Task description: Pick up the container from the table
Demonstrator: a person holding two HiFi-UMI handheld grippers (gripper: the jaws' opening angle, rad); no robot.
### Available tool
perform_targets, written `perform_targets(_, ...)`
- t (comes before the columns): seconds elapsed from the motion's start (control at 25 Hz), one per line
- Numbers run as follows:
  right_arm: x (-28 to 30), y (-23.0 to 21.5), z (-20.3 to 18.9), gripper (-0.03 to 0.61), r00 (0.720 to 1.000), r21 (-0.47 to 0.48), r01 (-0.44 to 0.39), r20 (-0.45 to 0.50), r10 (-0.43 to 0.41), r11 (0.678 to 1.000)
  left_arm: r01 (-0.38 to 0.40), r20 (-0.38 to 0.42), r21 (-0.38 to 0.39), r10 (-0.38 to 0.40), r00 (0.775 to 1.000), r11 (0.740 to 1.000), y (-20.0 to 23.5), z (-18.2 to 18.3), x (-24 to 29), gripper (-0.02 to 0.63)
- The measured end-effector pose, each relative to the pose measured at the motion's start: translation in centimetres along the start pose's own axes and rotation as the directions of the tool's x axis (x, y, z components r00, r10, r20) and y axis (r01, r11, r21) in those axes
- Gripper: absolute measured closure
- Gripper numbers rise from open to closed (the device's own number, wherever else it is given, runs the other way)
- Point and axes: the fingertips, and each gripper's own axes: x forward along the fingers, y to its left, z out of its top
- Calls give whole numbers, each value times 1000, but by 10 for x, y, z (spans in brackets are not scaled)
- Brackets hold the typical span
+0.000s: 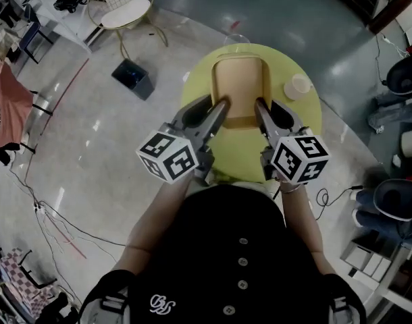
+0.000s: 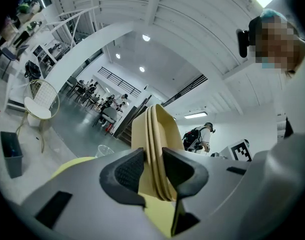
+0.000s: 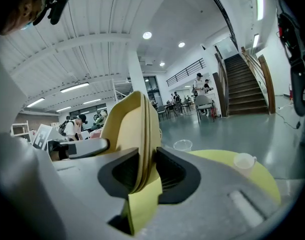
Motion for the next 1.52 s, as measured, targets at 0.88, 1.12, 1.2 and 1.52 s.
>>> perform_targets(0.88, -13, 12, 8, 508, 1000, -73, 19, 19, -17, 997, 21, 15, 20, -21, 1000, 1000, -11, 8, -6, 503)
perform_targets(1.12, -25, 13, 6, 512, 1000, -81, 21, 11, -20, 997, 22, 15, 23, -23, 1000, 999, -23, 7, -9, 503)
perform_targets(1.2, -24, 14, 7, 514, 1000, -91, 19, 9, -18, 996, 22, 20, 27, -22, 1000, 999, -24, 9, -10, 503)
perform_targets(1.52, -24, 10, 11, 515, 1000, -120, 1, 1, -1, 993, 20, 21, 28, -21, 1000, 999, -26, 6, -8, 503)
